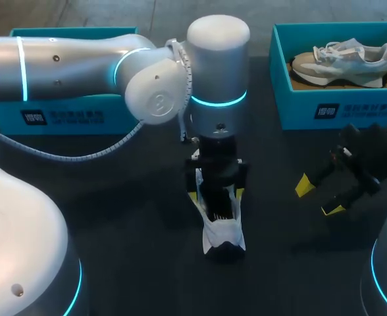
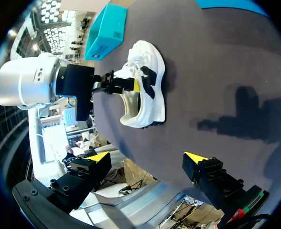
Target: Take the shoe out of the shoebox, open the shoe tongue, remove and reinsert the insole, then place the shoe into the shoebox
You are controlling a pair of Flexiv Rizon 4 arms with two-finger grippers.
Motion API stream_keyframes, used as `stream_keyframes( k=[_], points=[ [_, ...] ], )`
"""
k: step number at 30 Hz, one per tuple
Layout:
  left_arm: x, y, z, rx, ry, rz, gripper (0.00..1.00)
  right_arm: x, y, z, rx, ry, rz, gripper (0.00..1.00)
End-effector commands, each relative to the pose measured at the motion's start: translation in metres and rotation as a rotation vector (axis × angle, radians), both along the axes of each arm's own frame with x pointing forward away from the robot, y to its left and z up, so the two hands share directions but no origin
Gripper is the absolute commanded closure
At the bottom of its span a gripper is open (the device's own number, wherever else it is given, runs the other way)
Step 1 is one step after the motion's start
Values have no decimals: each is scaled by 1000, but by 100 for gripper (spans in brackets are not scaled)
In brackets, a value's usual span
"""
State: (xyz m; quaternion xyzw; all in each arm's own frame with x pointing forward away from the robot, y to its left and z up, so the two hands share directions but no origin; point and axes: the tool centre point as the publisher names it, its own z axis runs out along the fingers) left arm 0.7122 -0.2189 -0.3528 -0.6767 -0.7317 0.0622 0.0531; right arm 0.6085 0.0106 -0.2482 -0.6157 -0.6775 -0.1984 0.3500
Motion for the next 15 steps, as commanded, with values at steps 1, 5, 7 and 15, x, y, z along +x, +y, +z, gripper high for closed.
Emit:
stream_keyframes(
  k=[1, 5, 7, 15],
  points=[
    [4, 6, 0, -12, 3, 0, 0, -1, 0, 0, -2, 0, -2, 0],
    [8, 6, 4, -18, 0, 1, 1, -1, 0, 0, -2, 0, -2, 0],
    [11, 6, 6, -22, -3, 2, 0, -1, 0, 0, -2, 0, -2, 0],
    [25, 5, 13, -33, -25, 20, 4, -1, 0, 0, -2, 0, -2, 0]
  ],
)
